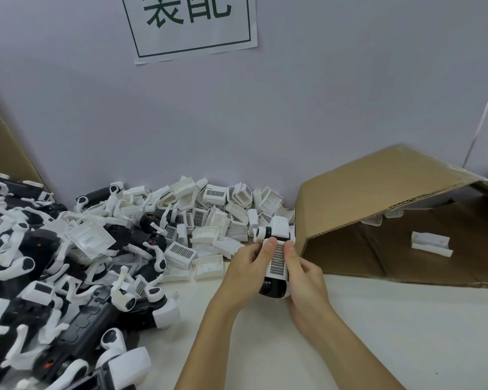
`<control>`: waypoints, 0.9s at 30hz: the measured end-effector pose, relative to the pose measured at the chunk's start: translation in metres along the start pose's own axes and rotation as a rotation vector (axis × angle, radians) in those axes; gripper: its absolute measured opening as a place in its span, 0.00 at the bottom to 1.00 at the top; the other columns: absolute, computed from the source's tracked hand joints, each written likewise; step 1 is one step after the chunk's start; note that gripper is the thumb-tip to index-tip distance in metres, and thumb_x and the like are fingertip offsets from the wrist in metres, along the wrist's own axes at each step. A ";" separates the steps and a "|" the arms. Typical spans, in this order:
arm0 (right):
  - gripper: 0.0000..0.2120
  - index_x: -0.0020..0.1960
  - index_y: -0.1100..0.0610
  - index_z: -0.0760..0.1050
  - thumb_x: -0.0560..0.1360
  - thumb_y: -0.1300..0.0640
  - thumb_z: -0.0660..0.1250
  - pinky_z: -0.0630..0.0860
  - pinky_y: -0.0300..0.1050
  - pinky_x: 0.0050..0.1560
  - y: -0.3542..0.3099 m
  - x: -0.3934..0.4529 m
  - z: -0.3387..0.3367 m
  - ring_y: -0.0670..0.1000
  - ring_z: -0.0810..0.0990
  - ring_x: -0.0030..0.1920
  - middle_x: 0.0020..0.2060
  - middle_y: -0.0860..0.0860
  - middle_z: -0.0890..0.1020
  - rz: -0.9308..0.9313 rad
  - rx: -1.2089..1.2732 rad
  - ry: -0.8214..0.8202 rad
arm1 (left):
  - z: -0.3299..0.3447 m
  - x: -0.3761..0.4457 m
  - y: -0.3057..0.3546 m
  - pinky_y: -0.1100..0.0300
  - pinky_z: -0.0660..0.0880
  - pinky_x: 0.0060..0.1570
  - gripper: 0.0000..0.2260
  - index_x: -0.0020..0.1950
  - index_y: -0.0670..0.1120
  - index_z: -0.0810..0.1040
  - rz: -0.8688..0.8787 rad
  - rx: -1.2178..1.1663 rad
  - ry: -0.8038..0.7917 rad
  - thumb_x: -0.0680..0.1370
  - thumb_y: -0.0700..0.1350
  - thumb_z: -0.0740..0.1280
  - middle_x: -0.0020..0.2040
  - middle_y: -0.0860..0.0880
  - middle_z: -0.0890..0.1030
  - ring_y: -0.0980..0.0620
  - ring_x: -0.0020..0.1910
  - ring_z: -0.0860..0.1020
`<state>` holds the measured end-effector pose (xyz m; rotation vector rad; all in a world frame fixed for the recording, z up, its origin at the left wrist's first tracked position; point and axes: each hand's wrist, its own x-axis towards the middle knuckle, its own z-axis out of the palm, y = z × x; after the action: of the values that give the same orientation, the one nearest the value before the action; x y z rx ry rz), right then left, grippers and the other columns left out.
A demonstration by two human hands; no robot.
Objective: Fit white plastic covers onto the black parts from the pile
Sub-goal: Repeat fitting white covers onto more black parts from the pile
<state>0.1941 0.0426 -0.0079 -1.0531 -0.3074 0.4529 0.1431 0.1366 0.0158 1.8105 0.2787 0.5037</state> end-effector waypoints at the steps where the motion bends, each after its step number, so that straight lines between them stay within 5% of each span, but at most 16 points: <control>1: 0.19 0.46 0.54 0.87 0.72 0.41 0.65 0.83 0.46 0.45 0.000 0.000 0.000 0.54 0.87 0.49 0.46 0.57 0.87 0.007 0.000 -0.015 | 0.001 0.000 0.000 0.65 0.76 0.38 0.20 0.46 0.44 0.83 -0.045 -0.039 -0.006 0.82 0.57 0.60 0.39 0.51 0.85 0.56 0.40 0.83; 3: 0.19 0.49 0.54 0.87 0.72 0.42 0.66 0.83 0.45 0.46 -0.001 0.000 -0.002 0.55 0.86 0.51 0.49 0.58 0.87 0.010 -0.005 -0.064 | 0.000 0.002 0.000 0.66 0.77 0.40 0.18 0.48 0.47 0.84 -0.139 -0.146 -0.015 0.82 0.57 0.60 0.41 0.51 0.86 0.56 0.42 0.84; 8: 0.17 0.52 0.52 0.86 0.75 0.44 0.64 0.82 0.52 0.54 0.002 -0.001 -0.004 0.55 0.85 0.54 0.49 0.56 0.87 -0.059 -0.103 -0.082 | -0.008 0.000 -0.004 0.50 0.79 0.55 0.13 0.52 0.46 0.84 -0.108 -0.150 -0.045 0.83 0.49 0.62 0.47 0.45 0.87 0.47 0.51 0.84; 15: 0.14 0.50 0.52 0.87 0.79 0.47 0.65 0.79 0.59 0.60 0.005 0.002 -0.005 0.55 0.86 0.53 0.47 0.55 0.87 -0.074 -0.142 -0.055 | -0.006 -0.001 -0.008 0.54 0.80 0.51 0.16 0.51 0.45 0.85 -0.095 -0.124 -0.005 0.83 0.54 0.62 0.46 0.46 0.87 0.49 0.48 0.85; 21: 0.11 0.53 0.56 0.86 0.77 0.52 0.67 0.80 0.57 0.57 0.005 0.005 -0.009 0.59 0.85 0.54 0.50 0.59 0.86 -0.051 -0.044 -0.098 | -0.009 0.004 -0.011 0.49 0.82 0.50 0.20 0.60 0.39 0.79 -0.263 -0.468 -0.078 0.73 0.49 0.71 0.49 0.43 0.86 0.45 0.50 0.85; 27: 0.11 0.51 0.54 0.86 0.82 0.56 0.65 0.81 0.46 0.55 0.005 0.002 -0.009 0.50 0.86 0.52 0.47 0.52 0.88 -0.123 -0.175 -0.043 | -0.012 0.001 -0.018 0.40 0.76 0.63 0.18 0.65 0.42 0.76 -0.141 -0.377 -0.095 0.77 0.45 0.72 0.57 0.44 0.84 0.43 0.59 0.82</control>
<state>0.1992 0.0389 -0.0169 -1.1885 -0.4532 0.3427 0.1399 0.1525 0.0014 1.4317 0.2265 0.3432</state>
